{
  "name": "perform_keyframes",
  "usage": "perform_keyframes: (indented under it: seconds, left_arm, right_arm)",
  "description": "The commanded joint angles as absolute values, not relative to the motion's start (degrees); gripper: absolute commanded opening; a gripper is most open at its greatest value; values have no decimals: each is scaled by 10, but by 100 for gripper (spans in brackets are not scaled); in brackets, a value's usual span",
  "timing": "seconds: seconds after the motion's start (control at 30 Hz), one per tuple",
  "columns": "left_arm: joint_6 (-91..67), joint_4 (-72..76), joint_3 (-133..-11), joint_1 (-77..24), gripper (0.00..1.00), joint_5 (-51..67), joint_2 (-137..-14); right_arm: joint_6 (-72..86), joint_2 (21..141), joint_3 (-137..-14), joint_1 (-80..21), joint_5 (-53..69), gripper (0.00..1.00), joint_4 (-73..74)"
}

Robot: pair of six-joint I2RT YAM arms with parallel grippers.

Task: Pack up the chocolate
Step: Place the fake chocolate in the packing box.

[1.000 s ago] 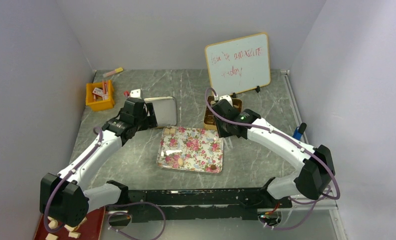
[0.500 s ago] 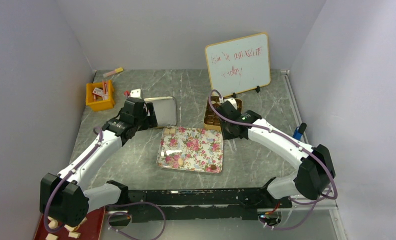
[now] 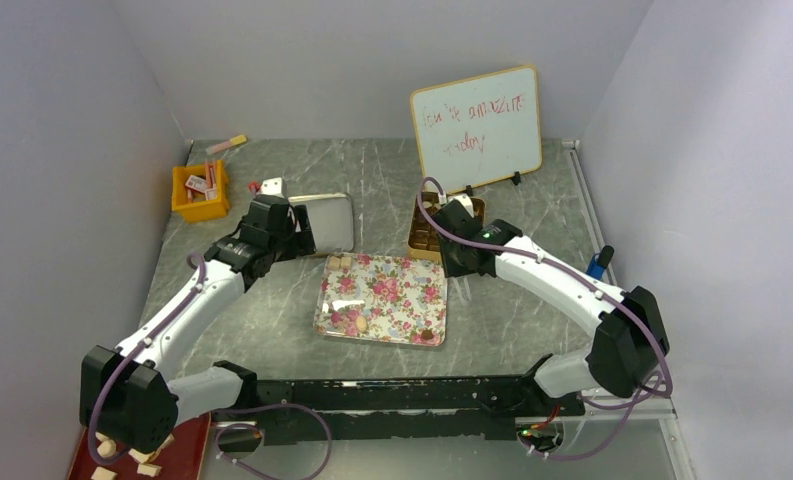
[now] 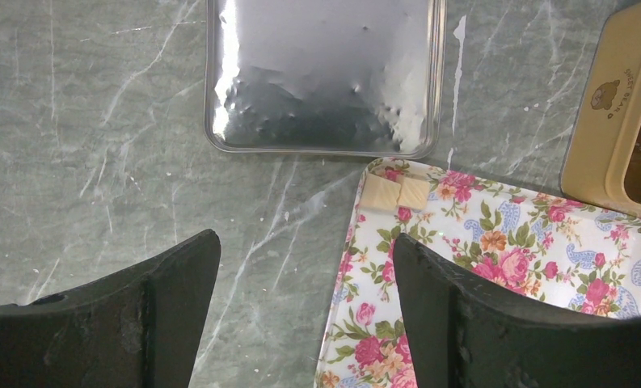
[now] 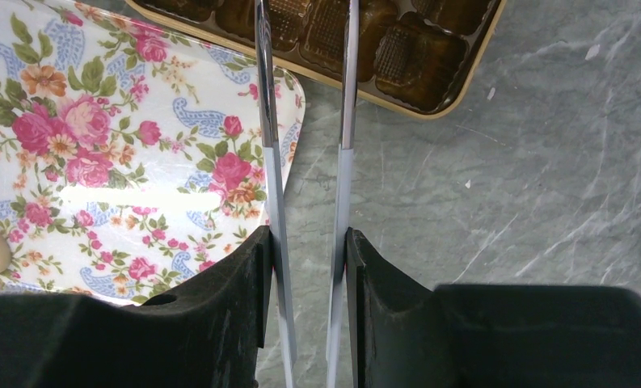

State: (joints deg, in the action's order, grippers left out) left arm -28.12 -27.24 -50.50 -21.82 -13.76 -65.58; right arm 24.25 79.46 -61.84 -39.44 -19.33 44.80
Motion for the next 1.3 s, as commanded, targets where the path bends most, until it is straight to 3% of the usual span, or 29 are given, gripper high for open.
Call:
perform_keyframes:
  seconds: [0.0, 0.83, 0.97, 1.07, 1.27]
  left_arm:
    - [-274, -257, -510, -216, 83, -132, -661]
    - [-279, -260, -511, -215, 83, -131, -659]
    - [-279, -261, -511, -215, 83, -132, -658]
    - [-279, -260, -511, -215, 83, -132, -657]
    - [-279, -260, -510, -215, 83, -132, -657]
  right_arm:
    - [243, 796, -631, -391, -197, 26, 420]
    - [233, 793, -634, -386, -190, 42, 413]
    - [233, 793, -634, -385, -187, 39, 412]
    - [233, 789, -633, -384, -187, 30, 411]
    - [232, 769, -625, -384, -192, 28, 396]
